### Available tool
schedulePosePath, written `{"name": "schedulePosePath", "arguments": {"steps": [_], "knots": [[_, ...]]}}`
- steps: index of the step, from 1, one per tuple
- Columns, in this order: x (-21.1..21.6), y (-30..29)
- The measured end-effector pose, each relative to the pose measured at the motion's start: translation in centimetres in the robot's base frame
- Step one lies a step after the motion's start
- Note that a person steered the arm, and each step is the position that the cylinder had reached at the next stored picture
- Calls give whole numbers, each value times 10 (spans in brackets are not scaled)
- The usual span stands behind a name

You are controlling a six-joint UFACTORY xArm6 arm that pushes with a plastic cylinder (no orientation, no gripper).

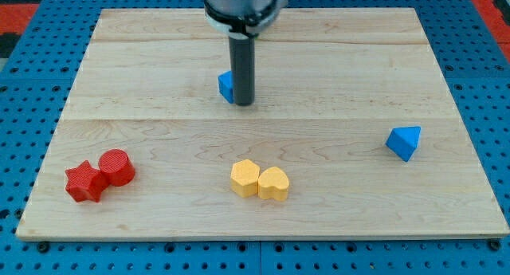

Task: Move blue cube to the bottom side of the green circle

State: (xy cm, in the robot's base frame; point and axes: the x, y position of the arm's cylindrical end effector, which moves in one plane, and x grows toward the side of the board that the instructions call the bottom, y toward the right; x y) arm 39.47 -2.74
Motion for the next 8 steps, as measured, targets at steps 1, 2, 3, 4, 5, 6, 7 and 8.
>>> {"name": "schedulePosePath", "arguments": {"steps": [1, 2, 3, 4, 5, 6, 7, 8], "knots": [[-34, -25], [-51, -68], [-82, -67], [-97, -127], [-135, -121], [-133, -81], [-127, -86], [-108, -87]]}}
